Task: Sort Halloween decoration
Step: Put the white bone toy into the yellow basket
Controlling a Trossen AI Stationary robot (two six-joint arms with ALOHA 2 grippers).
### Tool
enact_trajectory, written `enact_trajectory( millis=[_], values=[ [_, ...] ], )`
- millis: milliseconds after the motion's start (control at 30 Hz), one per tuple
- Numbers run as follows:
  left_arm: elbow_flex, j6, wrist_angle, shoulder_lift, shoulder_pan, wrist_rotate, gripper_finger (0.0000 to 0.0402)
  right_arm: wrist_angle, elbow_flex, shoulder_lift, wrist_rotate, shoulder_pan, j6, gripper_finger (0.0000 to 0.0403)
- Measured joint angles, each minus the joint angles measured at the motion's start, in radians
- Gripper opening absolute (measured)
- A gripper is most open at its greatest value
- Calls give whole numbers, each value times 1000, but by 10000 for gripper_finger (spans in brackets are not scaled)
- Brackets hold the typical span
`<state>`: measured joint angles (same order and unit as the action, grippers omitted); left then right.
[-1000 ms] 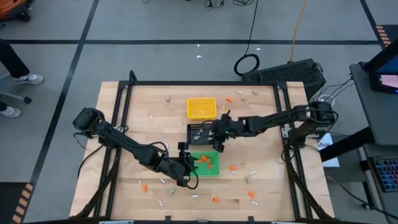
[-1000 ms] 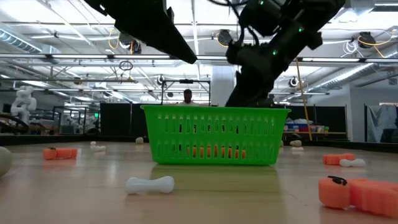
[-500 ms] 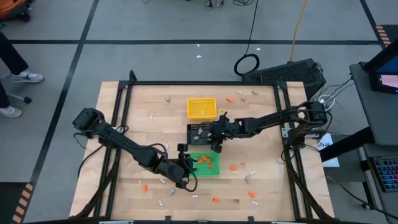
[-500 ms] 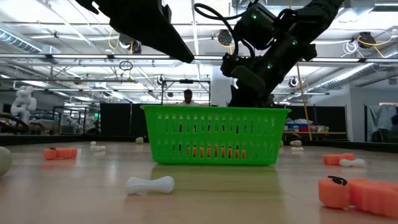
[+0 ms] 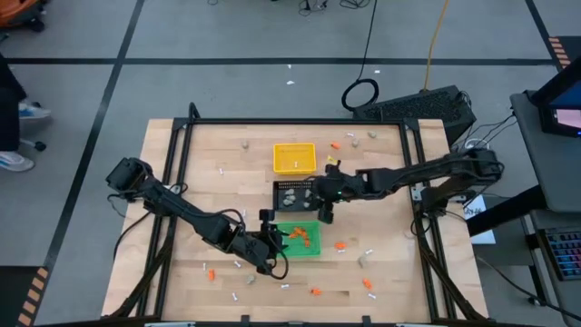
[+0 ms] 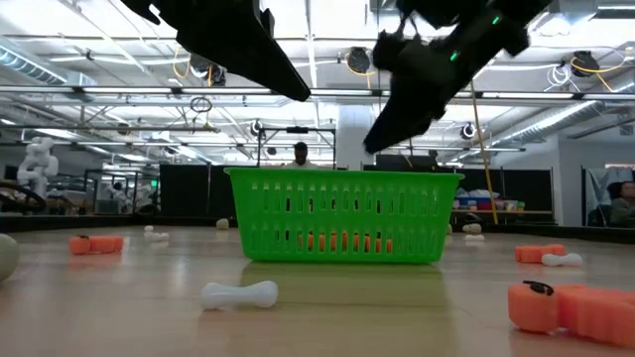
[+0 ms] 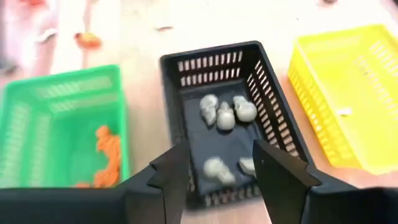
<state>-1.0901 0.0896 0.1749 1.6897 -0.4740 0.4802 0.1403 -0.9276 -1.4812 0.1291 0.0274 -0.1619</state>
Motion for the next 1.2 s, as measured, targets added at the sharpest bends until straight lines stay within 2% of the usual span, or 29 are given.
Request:
enact_trajectory(
  millis=[300, 467, 700, 900, 1200],
  values=[
    [0, -73, -11, 0, 2, 52, 145, 396, 0, 209, 2, 54, -18, 164],
    [0, -105, -14, 0, 12, 102, 145, 553, 3, 223, 130, 67, 25, 164],
    [0, -124, -8, 0, 31, 105, 145, 508, 78, 218, 161, 62, 22, 164],
    [0, -132, 1, 0, 29, 104, 145, 503, 126, 218, 181, 8, 41, 164],
    [0, -132, 2, 0, 29, 104, 145, 518, 114, 215, -1, -200, 160, 164]
  ],
)
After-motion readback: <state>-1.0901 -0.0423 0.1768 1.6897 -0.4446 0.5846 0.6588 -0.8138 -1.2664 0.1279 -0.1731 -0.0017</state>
